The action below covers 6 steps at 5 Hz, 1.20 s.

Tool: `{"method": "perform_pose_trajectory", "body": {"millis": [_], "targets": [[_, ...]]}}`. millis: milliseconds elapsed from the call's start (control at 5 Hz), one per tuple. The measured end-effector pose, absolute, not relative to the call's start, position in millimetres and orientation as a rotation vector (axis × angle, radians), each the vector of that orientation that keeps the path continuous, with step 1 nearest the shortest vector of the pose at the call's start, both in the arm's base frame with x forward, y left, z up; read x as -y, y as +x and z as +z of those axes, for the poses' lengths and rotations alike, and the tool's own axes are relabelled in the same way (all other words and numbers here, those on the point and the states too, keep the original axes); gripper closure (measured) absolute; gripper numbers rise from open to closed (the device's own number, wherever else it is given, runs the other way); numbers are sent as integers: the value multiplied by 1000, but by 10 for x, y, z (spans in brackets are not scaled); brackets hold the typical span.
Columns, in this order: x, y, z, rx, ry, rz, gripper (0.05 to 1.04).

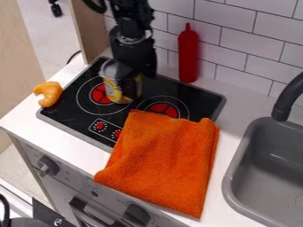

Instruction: Push the can to the left burner

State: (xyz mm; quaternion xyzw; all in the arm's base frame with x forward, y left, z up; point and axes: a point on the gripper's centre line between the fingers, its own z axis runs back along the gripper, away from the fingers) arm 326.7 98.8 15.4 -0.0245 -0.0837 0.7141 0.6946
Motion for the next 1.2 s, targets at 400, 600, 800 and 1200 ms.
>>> {"method": "perform_pose_trajectory", "body": {"millis": [400,600,800,1200], "targets": [[-1218,3167,175,197,-48,1583,83],[-1365,3156,254,183,-37,1581,83],[-1467,3113,257,183,-36,1598,83],[-1401,3071,335,198,-7,1463,83]]}}
